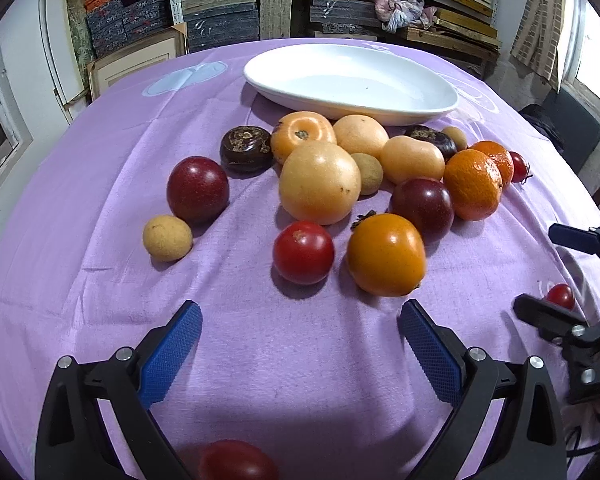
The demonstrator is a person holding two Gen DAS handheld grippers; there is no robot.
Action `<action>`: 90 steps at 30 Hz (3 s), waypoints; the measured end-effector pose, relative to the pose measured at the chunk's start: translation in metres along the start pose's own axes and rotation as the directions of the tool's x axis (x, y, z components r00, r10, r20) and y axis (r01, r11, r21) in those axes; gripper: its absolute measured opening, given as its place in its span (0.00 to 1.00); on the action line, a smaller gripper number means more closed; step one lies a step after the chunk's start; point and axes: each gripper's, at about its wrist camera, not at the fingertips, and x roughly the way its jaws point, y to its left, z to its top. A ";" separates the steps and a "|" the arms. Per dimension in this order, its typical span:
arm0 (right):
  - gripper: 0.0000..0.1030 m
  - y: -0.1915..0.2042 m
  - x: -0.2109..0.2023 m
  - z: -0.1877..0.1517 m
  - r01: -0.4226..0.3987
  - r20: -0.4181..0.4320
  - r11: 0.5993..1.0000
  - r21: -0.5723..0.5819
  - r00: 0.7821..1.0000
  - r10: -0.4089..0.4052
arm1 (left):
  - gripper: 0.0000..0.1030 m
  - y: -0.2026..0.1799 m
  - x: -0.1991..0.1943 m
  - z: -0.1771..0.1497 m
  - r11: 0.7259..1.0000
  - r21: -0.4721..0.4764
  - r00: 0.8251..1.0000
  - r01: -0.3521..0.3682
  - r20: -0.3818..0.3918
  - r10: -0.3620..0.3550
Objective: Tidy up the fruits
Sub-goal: 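Grasp a cherry tomato with the left gripper while the right gripper grasps another, then carry both cherry tomatoes over the white plate and open both grippers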
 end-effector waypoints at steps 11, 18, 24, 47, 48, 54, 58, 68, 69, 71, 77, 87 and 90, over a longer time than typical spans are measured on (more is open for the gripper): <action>0.96 -0.047 -0.076 -0.040 -0.042 0.133 0.999 0.025 0.990 0.039 | 0.97 0.016 -0.014 -0.003 0.999 0.043 0.998 0.000 0.059 -0.002; 0.96 -0.042 -0.089 -0.076 -0.086 0.099 0.996 0.016 0.991 0.084 | 0.97 0.024 -0.036 -0.034 0.998 0.032 0.997 0.053 0.053 -0.054; 0.95 -0.002 -0.075 -0.062 -0.024 0.110 0.993 -0.119 0.993 0.037 | 0.96 0.029 -0.049 -0.064 0.995 0.021 0.995 0.093 0.034 -0.094; 0.29 0.005 -0.025 -0.032 -0.081 -0.005 0.987 -0.139 0.997 0.081 | 0.31 0.025 -0.057 -0.066 0.996 0.024 0.996 0.082 0.046 -0.083; 0.27 0.005 -0.025 -0.032 -0.077 -0.004 0.987 -0.141 0.997 0.077 | 0.31 0.024 -0.056 -0.066 0.997 0.028 0.996 0.078 0.049 -0.079; 0.26 0.003 -0.026 -0.034 -0.087 0.004 0.987 -0.133 0.996 0.088 | 0.30 0.018 -0.055 -0.066 0.997 0.056 0.996 0.058 0.071 -0.062; 0.25 0.000 -0.026 -0.034 -0.101 0.005 0.988 -0.119 0.995 0.102 | 0.30 0.018 -0.056 -0.060 0.997 0.051 0.994 0.066 0.083 -0.070; 0.25 -0.017 -0.071 0.051 -0.094 0.199 0.990 -0.101 0.973 0.112 | 0.30 0.009 -0.073 0.055 0.995 0.071 0.973 0.064 0.218 -0.078; 0.25 -0.021 -0.074 0.069 -0.093 0.225 0.991 -0.092 0.968 0.112 | 0.30 0.007 -0.068 0.072 0.995 0.064 0.972 0.071 0.222 -0.084; 0.25 -0.030 -0.069 0.103 -0.082 0.254 0.994 -0.074 0.962 0.099 | 0.30 0.000 -0.052 0.107 0.995 0.050 0.971 0.088 0.217 -0.097; 0.25 -0.045 0.020 0.159 -0.057 0.152 0.998 -0.031 0.986 0.061 | 0.30 -0.016 0.021 0.158 0.993 0.008 0.984 0.115 0.139 -0.115; 0.27 -0.053 0.093 0.167 -0.065 0.054 0.998 -0.023 0.996 0.067 | 0.31 -0.003 0.079 0.162 0.991 -0.040 0.991 0.128 0.047 -0.126; 0.34 -0.058 0.094 0.165 -0.078 0.051 0.997 -0.010 0.996 0.078 | 0.31 -0.003 0.078 0.160 0.992 -0.034 0.992 0.120 0.053 -0.118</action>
